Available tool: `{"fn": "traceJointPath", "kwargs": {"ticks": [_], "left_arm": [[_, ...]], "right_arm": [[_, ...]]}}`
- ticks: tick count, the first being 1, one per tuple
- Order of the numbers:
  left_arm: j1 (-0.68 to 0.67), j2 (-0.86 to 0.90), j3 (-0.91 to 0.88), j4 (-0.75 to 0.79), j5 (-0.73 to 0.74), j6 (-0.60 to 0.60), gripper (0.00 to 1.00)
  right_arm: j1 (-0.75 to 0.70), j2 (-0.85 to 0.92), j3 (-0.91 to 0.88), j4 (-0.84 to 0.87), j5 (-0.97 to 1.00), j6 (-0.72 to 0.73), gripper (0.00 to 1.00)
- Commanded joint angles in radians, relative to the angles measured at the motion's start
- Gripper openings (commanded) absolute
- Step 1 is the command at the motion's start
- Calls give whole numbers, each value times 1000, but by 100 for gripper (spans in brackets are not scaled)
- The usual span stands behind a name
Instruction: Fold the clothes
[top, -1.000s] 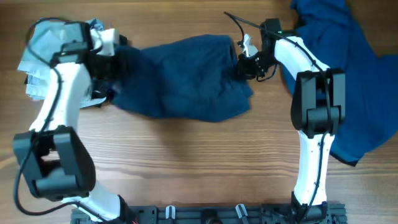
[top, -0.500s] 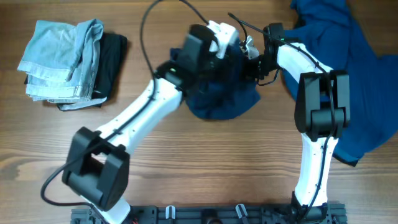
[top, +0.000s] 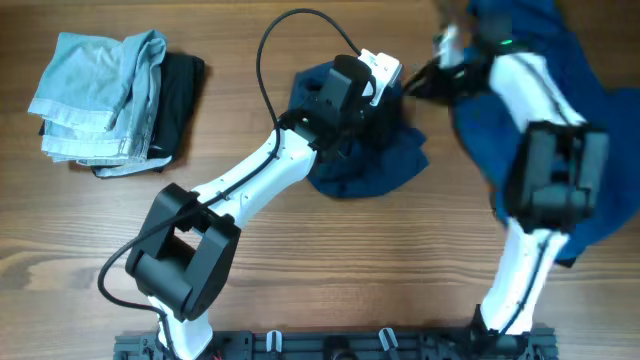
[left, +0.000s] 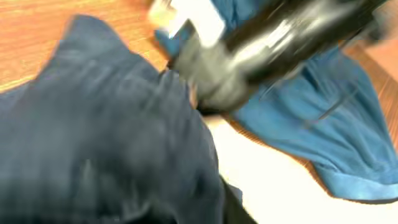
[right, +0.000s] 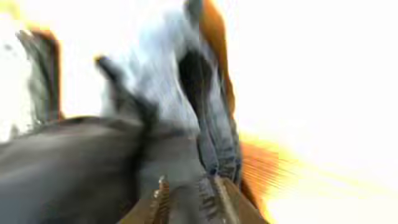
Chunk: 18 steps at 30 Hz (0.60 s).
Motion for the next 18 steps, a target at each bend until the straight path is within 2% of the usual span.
{"fn": "traceJointPath", "kwargs": {"ticks": [1, 7, 13, 16, 18], "left_arm": [[3, -2, 21, 5, -1, -6, 100], [3, -149, 22, -14, -2, -27, 100], [71, -457, 22, -119, -3, -27, 100], [182, -552, 22, -234, -6, -24, 100], [296, -555, 22, -377, -6, -24, 100]], "right_arm": [[-72, -179, 50, -1, 6, 29, 42], [-90, -215, 50, -66, 6, -16, 44], [-61, -215, 48, -269, 6, -285, 44], [-9, -215, 48, -331, 6, -305, 44], [70, -215, 48, -352, 25, -356, 39]]}}
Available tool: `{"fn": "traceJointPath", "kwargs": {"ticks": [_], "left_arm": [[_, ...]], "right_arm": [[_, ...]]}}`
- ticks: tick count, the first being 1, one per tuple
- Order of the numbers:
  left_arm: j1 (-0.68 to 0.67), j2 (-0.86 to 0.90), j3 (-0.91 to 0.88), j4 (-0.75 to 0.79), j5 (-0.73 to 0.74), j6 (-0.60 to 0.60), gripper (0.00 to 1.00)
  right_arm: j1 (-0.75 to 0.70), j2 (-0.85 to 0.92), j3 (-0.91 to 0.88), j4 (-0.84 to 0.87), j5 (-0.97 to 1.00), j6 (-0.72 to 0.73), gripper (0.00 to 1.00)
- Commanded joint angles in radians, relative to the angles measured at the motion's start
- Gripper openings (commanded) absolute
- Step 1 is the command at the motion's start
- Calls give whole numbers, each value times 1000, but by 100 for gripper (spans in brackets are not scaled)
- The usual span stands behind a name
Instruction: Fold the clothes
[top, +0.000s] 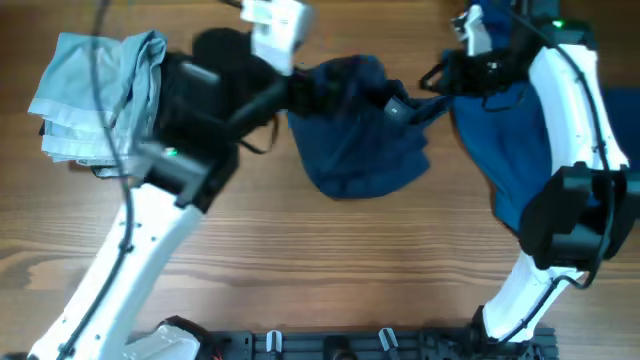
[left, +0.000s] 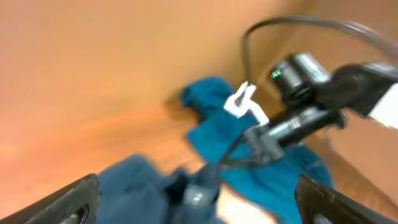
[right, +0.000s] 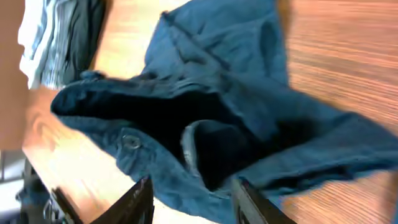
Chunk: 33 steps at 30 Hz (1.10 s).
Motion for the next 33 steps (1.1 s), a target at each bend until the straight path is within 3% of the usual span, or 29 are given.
{"fn": "traceJointPath", "kwargs": {"ticks": [1, 7, 12, 13, 14, 17, 21, 25, 27, 31, 33], "left_arm": [[130, 10, 2, -152, -3, -4, 100], [219, 14, 2, -249, -3, 51, 100], [224, 14, 2, -251, -4, 53, 100], [224, 14, 2, -251, -11, 52, 100], [224, 14, 2, -251, -19, 52, 100], [224, 14, 2, -251, -19, 52, 100], [224, 15, 2, -255, -19, 52, 100], [224, 51, 2, -274, -18, 52, 100], [224, 89, 2, -278, -18, 51, 100], [224, 159, 2, -276, -18, 51, 100], [224, 170, 2, -270, -18, 51, 100]], "right_arm": [[106, 14, -3, -7, 80, -83, 39], [253, 21, -137, 188, 156, -166, 43], [266, 23, -203, 345, 160, -186, 46], [266, 22, -203, 328, 152, -185, 34], [266, 21, -203, 287, 110, -198, 9], [266, -10, -203, 64, 34, -206, 5], [244, -20, -204, -92, 228, 39, 4], [179, -20, -205, -53, 509, 332, 5], [150, -20, -205, -6, 564, 392, 17], [140, -42, -187, -23, 476, 309, 31], [135, -84, -183, 19, 460, 327, 54]]}}
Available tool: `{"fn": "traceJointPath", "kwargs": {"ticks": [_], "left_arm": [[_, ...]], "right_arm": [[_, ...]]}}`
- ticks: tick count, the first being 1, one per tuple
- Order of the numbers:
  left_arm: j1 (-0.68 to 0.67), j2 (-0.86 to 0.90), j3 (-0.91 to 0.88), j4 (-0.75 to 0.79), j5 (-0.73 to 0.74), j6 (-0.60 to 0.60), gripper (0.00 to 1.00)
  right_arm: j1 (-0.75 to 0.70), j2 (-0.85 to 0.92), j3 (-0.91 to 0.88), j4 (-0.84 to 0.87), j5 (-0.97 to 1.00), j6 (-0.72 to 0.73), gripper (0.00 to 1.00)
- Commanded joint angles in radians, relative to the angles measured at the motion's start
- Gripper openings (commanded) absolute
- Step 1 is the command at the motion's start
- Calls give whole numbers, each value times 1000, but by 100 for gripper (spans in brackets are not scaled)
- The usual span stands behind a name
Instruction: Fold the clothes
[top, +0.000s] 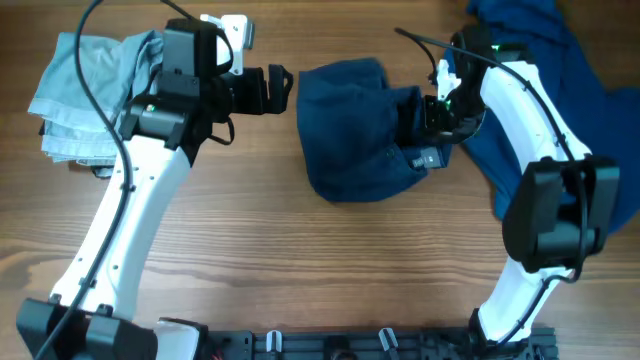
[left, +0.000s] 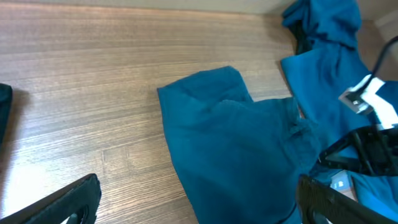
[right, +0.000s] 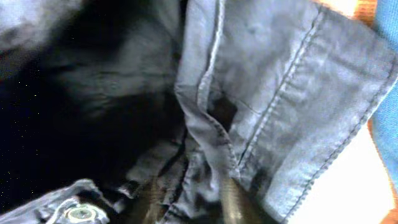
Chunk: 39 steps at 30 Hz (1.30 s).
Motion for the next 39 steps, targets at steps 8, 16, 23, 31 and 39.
{"fn": "traceJointPath", "kwargs": {"ticks": [8, 16, 23, 31, 39], "left_arm": [[9, 10, 2, 16, -6, 23, 100], [9, 10, 2, 15, -6, 24, 100], [9, 10, 2, 11, -6, 24, 100], [9, 10, 2, 11, -6, 24, 100], [9, 11, 2, -12, -5, 23, 100]], "right_arm": [[7, -14, -22, 293, -179, 330, 66], [53, 92, -28, 450, -234, 371, 25], [42, 85, 5, 779, -318, 373, 4], [42, 215, 5, 903, -23, 370, 4], [-72, 69, 34, 728, -119, 237, 96]]}}
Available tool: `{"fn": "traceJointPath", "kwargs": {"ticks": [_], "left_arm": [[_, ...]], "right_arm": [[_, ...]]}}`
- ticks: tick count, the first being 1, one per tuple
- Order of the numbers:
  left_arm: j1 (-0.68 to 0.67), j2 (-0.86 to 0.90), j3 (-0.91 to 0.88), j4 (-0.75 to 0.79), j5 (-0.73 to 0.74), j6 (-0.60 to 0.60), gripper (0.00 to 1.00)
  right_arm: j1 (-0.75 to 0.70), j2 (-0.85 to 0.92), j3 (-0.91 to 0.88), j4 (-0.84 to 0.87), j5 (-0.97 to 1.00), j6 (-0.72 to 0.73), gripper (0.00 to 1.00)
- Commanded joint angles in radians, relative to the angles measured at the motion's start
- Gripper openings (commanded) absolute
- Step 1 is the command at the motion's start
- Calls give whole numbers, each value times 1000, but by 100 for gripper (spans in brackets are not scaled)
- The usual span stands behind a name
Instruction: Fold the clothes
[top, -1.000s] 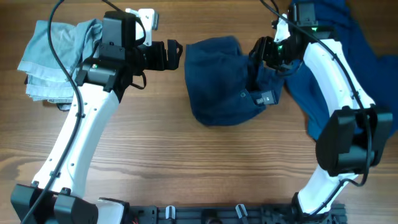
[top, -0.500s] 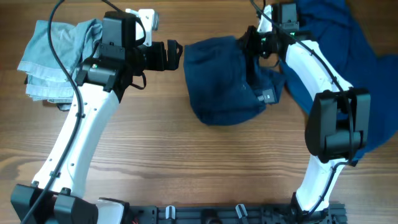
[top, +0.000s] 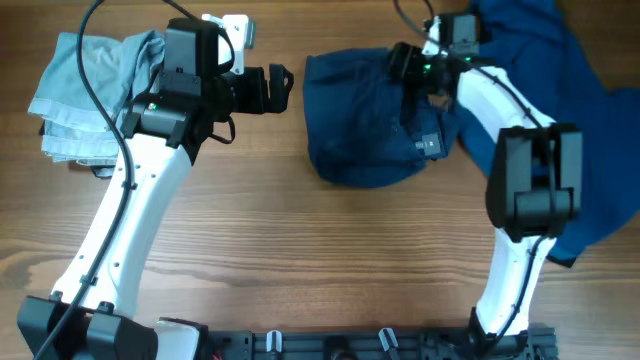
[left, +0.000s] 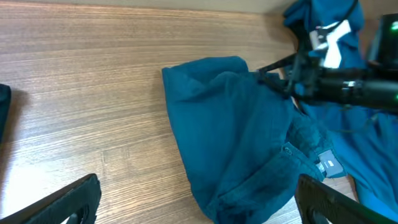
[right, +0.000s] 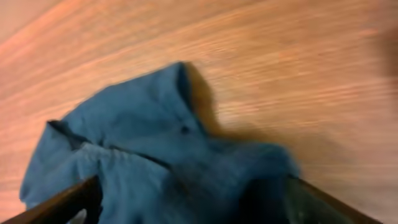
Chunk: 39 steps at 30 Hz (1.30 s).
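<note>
Dark blue shorts (top: 365, 125) lie crumpled at the table's back middle; a white label (top: 430, 145) shows on their right side. The left wrist view has them (left: 242, 137) ahead of its fingers. My left gripper (top: 272, 90) hovers left of them, wide open and empty. My right gripper (top: 403, 62) is at their back edge, and its blurred wrist view shows the fingers spread over the cloth (right: 155, 162). A larger bright blue garment (top: 570, 110) lies unfolded at the right, under the right arm.
A folded pile sits at the back left: light grey-blue cloth (top: 95, 95) on top of black cloth (top: 180, 100). Bare wooden table (top: 320, 260) runs along the front. The right arm (left: 348, 90) crosses the left wrist view.
My right gripper has moved from the shorts' right edge, where it was shut on the fabric, to their back edge and stands open. The shorts lie a little more spread. The left arm has not moved.
Both grippers were at the bunched shorts. Then the shorts hung stretched between the two grippers. Then the left gripper stood open to the left while the right was still shut on the right edge. Now both are open and the shorts lie on the table.
</note>
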Motion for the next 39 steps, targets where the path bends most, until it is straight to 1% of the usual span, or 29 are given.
{"fn": "traceJointPath", "kwargs": {"ticks": [1, 3, 5, 7, 10, 12, 14, 16, 18, 20, 21, 22, 24, 26, 28, 29, 30, 31, 32, 33, 34, 36, 39], "left_arm": [[9, 4, 2, -22, -6, 23, 100], [9, 9, 2, -51, -6, 23, 100], [9, 13, 2, -74, -5, 23, 100], [4, 19, 2, -88, -5, 24, 100], [-14, 47, 2, -96, -1, 27, 100], [-27, 74, 2, -96, 41, 87, 100], [-40, 121, 2, -95, 90, 142, 100], [-47, 163, 2, -95, 105, 155, 100], [-47, 203, 2, -95, 108, 158, 100], [-47, 221, 2, -95, 112, 182, 100], [-47, 223, 2, -94, 112, 195, 100], [-47, 223, 2, -95, 112, 200, 100], [-47, 223, 2, -94, 112, 206, 100], [-47, 223, 2, -90, 112, 207, 100], [-46, 223, 2, -84, 112, 207, 100], [-46, 223, 2, -82, 112, 207, 100], [-46, 223, 2, -80, 111, 207, 100], [-46, 223, 2, -80, 111, 207, 100], [-46, 223, 2, -80, 111, 207, 100], [-46, 223, 2, -80, 111, 207, 100], [-46, 223, 2, -80, 111, 207, 100], [-42, 223, 2, -81, 109, 207, 100], [-24, 223, 2, -87, 108, 206, 100]], "right_arm": [[-85, -155, 40, -108, -74, -74, 96], [-123, -198, 40, -225, -122, -139, 97], [-145, -201, 40, -364, -140, -205, 98], [-143, -197, 30, -463, -148, -285, 98], [-119, -197, 25, -560, -152, -351, 98], [-107, -197, 25, -588, -182, -399, 98], [-101, -197, 16, -590, -179, -447, 98], [-108, -197, 0, -562, -129, -478, 99], [-122, -196, -36, -505, -55, -520, 99], [-124, -196, -100, -426, -45, -529, 98], [-123, -195, -177, -356, -79, -539, 96], [-123, -195, -218, -328, -117, -548, 94], [-123, -194, -247, -311, -143, -549, 92], [-116, -192, -272, -295, -190, -548, 89], [-90, -192, -305, -287, -223, -546, 80], [-76, -192, -316, -288, -234, -544, 73], [-38, -192, -341, -287, -253, -534, 54], [-16, -192, -354, -283, -253, -506, 40], [12, -192, -370, -275, -253, -486, 21], [42, -192, -383, -269, -252, -466, 9], [81, -192, -388, -265, -252, -446, 4], [114, -193, -387, -234, -249, -399, 5], [109, -196, -381, -184, -256, -334, 4]]}}
